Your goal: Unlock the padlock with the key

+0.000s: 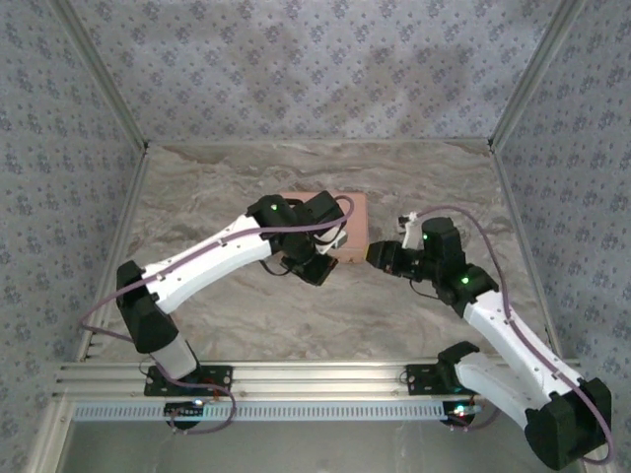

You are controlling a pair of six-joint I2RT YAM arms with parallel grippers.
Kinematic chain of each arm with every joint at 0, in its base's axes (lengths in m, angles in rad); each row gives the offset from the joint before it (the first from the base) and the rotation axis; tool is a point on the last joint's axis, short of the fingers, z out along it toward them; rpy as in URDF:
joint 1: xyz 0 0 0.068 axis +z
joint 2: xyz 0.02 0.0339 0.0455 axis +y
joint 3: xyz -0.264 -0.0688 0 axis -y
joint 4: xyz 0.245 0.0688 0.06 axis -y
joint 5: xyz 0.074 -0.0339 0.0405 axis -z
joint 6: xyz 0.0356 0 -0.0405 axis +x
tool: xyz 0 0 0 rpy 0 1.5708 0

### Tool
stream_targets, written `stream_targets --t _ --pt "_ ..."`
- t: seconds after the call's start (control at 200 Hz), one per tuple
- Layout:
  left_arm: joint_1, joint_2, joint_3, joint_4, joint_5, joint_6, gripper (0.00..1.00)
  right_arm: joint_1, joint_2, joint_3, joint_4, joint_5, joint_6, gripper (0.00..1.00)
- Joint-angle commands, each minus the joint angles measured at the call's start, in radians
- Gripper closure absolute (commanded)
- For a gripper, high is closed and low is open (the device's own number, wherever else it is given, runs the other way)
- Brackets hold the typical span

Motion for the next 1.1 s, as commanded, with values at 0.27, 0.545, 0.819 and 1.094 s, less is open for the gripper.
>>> stream_targets --t 0.27,0.545,0.819,1.094 --pt "0.015 -0.128 0.048 0.083 0.145 0.064 1.00 0.137 -0.001 -0.037 0.279 -0.180 -0.043 0.52" --pt "0.057 -0.167 0.032 0.165 0.274 0.045 1.00 0.127 -0.100 -0.058 0.372 -0.198 -0.033 0.59" --pt "0.082 -0.178 0.014 0.221 0.334 0.027 1.00 0.123 -0.139 -0.070 0.436 -0.222 0.002 0.55" --pt "0.090 -0.188 0.008 0.244 0.366 0.016 1.00 0.125 -0.132 -0.054 0.449 -0.233 -0.002 0.61"
